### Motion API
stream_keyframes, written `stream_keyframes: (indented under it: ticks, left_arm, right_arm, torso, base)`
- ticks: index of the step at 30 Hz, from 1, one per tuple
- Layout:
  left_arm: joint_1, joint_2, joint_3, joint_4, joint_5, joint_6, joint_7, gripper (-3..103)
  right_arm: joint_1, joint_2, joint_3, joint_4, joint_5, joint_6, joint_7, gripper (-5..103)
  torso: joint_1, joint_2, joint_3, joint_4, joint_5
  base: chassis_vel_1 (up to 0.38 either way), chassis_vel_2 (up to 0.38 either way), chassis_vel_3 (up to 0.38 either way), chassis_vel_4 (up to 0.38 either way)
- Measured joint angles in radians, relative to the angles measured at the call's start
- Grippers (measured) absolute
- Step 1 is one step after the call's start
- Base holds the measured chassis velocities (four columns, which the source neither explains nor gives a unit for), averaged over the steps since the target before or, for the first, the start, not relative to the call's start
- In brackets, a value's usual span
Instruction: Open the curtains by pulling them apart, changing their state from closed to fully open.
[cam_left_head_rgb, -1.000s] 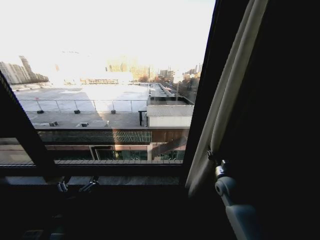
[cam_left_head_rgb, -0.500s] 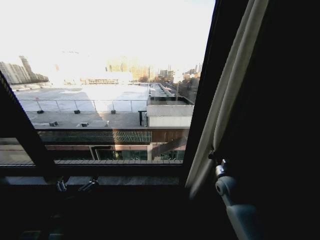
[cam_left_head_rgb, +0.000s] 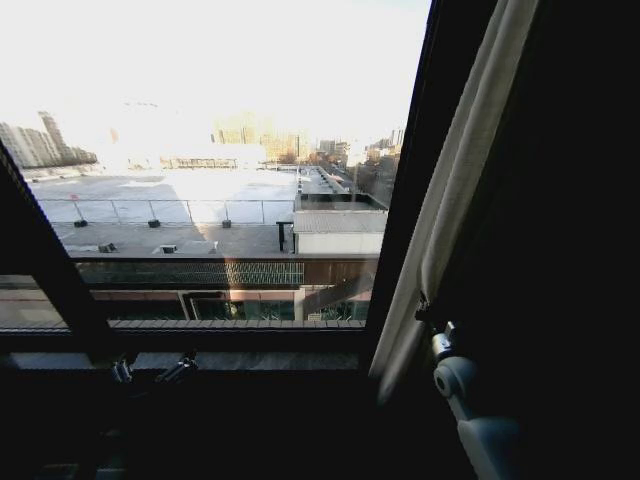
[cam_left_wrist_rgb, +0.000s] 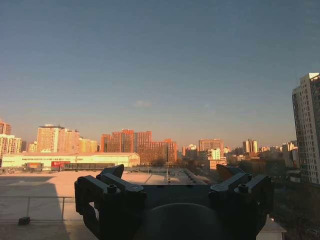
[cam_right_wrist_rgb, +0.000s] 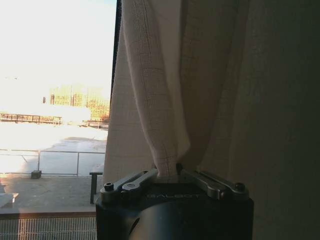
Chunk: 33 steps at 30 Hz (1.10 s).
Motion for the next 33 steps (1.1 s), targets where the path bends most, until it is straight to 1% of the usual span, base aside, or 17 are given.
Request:
stream_keyframes:
  ticks: [8, 14, 19, 23, 26, 28, 30, 33]
  left_arm:
    - [-0.003, 0.000, 0.003, 0.004, -0.001, -0.003, 0.000, 100]
    - [-0.007, 0.000, 0.005, 0.008, -0.001, -0.003, 0.000, 100]
    - [-0.009, -0.001, 0.005, 0.012, -0.001, -0.004, 0.000, 100]
    - [-0.009, -0.003, 0.007, 0.014, 0.000, -0.006, 0.000, 100]
    - [-0.009, -0.005, 0.008, 0.017, 0.000, -0.007, 0.001, 100]
    - [-0.009, -0.005, 0.008, 0.017, 0.001, -0.007, 0.001, 100]
    - [-0.010, -0.005, 0.008, 0.019, 0.001, -0.007, 0.001, 100]
    - [-0.013, -0.005, 0.010, 0.021, 0.002, -0.008, 0.000, 100]
  right_arm:
    - [-0.008, 0.001, 0.003, 0.007, 0.000, 0.000, 0.000, 0]
    - [-0.014, 0.000, 0.004, 0.010, -0.002, 0.005, 0.000, 0]
    - [-0.018, -0.001, 0.001, 0.010, -0.017, 0.024, -0.012, 0]
    - [-0.017, 0.000, -0.001, 0.010, -0.019, 0.026, -0.013, 0]
    - [-0.010, 0.001, 0.006, -0.007, -0.019, 0.019, 0.009, 0]
    - [-0.009, 0.001, 0.012, -0.011, -0.018, 0.009, 0.021, 0]
    - [-0.008, 0.001, 0.024, -0.022, -0.011, -0.011, 0.053, 0]
    - [0.002, 0.001, 0.044, -0.044, -0.003, -0.039, 0.116, 0]
  torso:
    - [0.000, 0.000, 0.000, 0.0000, 0.0000]
    - [0.000, 0.000, 0.000, 0.0000, 0.0003]
    - [0.000, 0.000, 0.000, -0.0001, 0.0004]
    - [0.000, 0.000, 0.000, -0.0005, 0.0010]
    - [0.000, 0.000, 0.000, 0.0003, 0.0005]
    - [0.000, 0.000, 0.000, 0.0001, 0.0000]
    - [0.000, 0.000, 0.000, 0.0004, -0.0011]
    - [0.000, 0.000, 0.000, 0.0002, -0.0002]
  base:
    - [-0.137, -0.131, 0.151, 0.140]
    - [-0.253, -0.244, 0.248, 0.240]
    - [-0.288, -0.265, 0.279, 0.286]
    - [-0.142, -0.183, 0.150, 0.141]
    - [-0.015, -0.031, 0.032, 0.012]
    - [0.000, 0.000, 0.000, 0.000]
    - [0.034, 0.020, -0.013, -0.018]
    - [0.057, 0.058, -0.062, -0.043]
